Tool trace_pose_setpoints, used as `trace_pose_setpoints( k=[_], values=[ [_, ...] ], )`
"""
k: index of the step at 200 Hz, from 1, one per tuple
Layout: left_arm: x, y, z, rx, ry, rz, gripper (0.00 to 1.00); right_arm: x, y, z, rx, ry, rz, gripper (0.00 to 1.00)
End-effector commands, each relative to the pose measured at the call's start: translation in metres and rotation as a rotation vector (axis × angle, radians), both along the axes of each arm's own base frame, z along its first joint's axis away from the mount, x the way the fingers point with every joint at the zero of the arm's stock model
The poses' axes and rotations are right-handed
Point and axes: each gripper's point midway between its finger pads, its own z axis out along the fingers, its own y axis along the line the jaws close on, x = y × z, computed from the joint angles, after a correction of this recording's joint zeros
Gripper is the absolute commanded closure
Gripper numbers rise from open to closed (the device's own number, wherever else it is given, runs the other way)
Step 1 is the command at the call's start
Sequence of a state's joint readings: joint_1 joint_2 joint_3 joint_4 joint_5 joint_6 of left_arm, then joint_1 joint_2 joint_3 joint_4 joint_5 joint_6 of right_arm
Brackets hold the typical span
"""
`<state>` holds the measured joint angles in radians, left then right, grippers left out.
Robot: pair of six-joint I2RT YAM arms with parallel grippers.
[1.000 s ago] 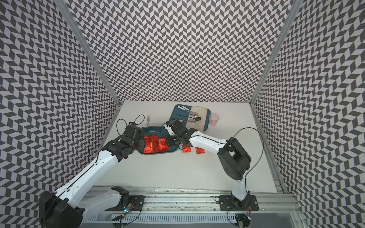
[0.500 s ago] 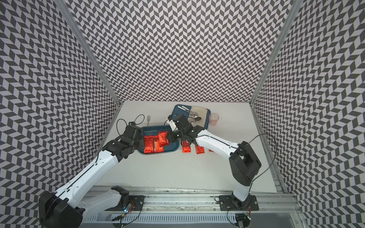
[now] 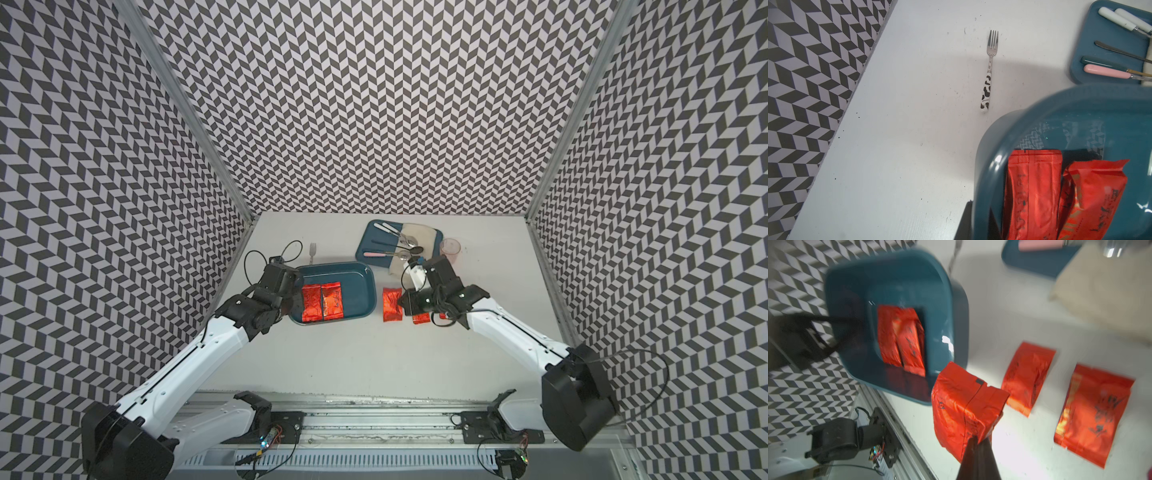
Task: Take the tea bags out of the storage box
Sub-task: Place the tea bag at the center of the board.
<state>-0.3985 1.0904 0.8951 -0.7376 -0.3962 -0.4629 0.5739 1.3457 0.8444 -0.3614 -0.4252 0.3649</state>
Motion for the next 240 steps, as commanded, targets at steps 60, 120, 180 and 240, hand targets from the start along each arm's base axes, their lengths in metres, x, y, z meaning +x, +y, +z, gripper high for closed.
trace_pose_setpoints(
  k=[60, 120, 180, 240],
  values=[
    [0.006, 0.000, 0.009, -0.020, -0.042, 0.013, 1.00, -0.048, 0.011, -0.078, 0.020, 0.184, 0.028, 1.00],
    [0.006, -0.001, 0.007, -0.020, -0.036, 0.008, 1.00, -0.042, 0.012, -0.085, -0.012, 0.193, 0.005, 1.00],
    [0.007, -0.002, 0.005, -0.020, -0.027, 0.004, 1.00, -0.042, 0.014, -0.086, -0.011, 0.201, 0.007, 0.87],
    [0.007, -0.002, 0.005, -0.021, -0.026, 0.003, 1.00, -0.035, 0.012, -0.048, 0.009, 0.116, -0.002, 0.74]
  ],
)
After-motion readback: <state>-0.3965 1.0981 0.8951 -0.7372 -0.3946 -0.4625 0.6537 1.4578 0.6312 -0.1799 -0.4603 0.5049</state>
